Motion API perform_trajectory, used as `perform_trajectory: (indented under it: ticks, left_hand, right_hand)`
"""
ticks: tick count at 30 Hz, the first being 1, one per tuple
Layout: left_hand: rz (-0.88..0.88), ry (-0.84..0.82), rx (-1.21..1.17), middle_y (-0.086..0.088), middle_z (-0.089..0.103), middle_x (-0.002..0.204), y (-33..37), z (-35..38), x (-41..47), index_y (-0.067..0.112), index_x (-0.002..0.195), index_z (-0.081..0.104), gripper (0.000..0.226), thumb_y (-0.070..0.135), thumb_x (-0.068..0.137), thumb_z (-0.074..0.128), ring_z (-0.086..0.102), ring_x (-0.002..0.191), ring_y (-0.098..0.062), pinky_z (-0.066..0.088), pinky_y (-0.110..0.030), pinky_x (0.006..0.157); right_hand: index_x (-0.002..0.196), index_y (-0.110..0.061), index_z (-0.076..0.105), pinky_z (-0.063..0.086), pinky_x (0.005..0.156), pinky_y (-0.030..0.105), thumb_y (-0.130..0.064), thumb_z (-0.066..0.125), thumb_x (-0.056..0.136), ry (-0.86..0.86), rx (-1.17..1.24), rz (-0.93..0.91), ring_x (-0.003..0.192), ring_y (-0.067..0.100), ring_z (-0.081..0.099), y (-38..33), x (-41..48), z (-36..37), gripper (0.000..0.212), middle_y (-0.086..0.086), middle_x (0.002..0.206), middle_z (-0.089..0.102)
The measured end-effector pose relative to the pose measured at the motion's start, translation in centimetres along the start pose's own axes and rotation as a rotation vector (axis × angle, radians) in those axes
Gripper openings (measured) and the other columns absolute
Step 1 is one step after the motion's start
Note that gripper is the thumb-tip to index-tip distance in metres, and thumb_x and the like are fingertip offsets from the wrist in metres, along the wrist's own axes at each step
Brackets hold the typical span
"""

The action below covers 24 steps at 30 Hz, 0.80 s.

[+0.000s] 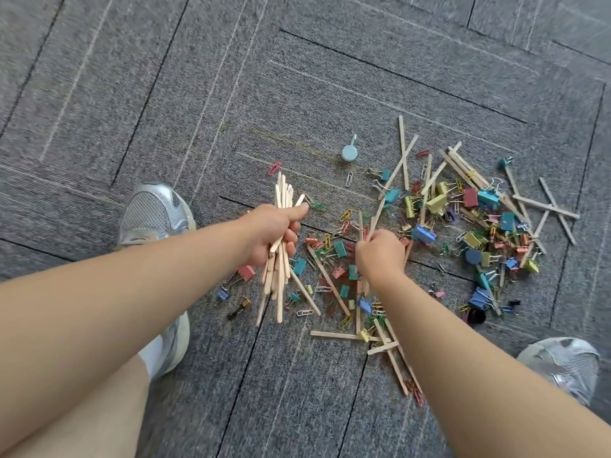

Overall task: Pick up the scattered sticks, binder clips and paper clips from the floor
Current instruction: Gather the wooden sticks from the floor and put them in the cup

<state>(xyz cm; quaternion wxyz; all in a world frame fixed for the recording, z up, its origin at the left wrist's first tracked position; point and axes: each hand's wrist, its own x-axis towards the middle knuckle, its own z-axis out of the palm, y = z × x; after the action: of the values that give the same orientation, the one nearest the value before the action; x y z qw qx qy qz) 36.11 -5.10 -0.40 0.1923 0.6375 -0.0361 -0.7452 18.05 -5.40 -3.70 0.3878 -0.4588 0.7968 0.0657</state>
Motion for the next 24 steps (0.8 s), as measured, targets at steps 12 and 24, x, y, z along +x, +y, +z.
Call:
perform_trajectory:
  ticks: [12,24]
  left_hand:
    - [0.168,-0.039,-0.115,0.003,0.045,0.046,1.1,0.8,-0.8,0.007,0.075,0.056,0.033,0.037,0.079,0.072,0.032,0.032,-0.005,0.029,-0.015,0.031]
    - [0.143,0.176,-0.294,0.004,0.036,0.043,0.8,-2.1,-0.6,0.01,0.075,0.05,0.026,0.025,0.095,0.054,0.034,0.035,-0.009,0.034,-0.017,0.036]
  right_hand:
    - [0.093,-0.019,0.061,0.039,0.056,0.021,-0.019,0.046,0.099,-0.386,0.463,-0.509,0.056,0.0,0.05,-5.3,-5.5,-0.1,0.016,-0.011,0.073,0.058]
    - [0.129,-0.015,0.042,0.051,0.072,0.026,-0.036,0.061,0.089,-0.713,0.442,-0.322,0.07,0.01,0.063,-4.3,-6.4,0.1,0.049,0.002,0.089,0.066]
